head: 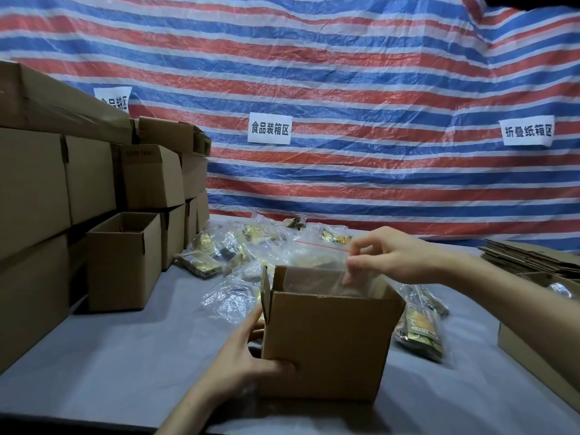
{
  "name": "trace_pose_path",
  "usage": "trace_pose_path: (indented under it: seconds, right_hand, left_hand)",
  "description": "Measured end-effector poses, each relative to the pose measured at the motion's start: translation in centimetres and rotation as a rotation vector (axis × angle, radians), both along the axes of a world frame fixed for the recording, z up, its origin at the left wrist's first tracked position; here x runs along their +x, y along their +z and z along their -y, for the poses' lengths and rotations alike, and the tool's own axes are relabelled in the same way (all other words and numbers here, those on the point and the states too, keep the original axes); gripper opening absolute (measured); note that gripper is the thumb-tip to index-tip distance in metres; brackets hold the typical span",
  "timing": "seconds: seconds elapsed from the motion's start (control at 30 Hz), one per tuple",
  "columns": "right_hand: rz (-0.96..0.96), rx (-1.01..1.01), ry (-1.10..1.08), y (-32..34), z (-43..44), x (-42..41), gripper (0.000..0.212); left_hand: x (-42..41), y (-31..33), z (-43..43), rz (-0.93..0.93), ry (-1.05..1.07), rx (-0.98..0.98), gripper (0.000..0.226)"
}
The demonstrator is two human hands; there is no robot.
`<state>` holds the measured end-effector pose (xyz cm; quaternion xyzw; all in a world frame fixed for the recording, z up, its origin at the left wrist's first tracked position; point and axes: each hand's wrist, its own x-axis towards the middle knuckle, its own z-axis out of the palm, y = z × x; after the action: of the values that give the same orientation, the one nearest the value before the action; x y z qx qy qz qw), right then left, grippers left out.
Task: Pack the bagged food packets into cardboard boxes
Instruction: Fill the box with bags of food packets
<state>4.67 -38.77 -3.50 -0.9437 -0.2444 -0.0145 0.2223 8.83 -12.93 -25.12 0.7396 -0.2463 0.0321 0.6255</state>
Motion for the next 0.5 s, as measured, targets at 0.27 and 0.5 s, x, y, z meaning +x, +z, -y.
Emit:
trace_pose_path:
  seconds: [0.27,0.5]
  right_hand:
    - [-0.258,0.209,-0.108,-1.8,-0.2,0.9,0.019]
    - [-0.029,-0.125,-0.270,-3.0,-2.0,1.6,0.020]
  left_hand:
    - [0.3,-0.2,-0.1,0.007,-0.022,0.001,0.091]
    - [0.3,-0.1,-0.2,0.019,-0.024,0.012,0.093]
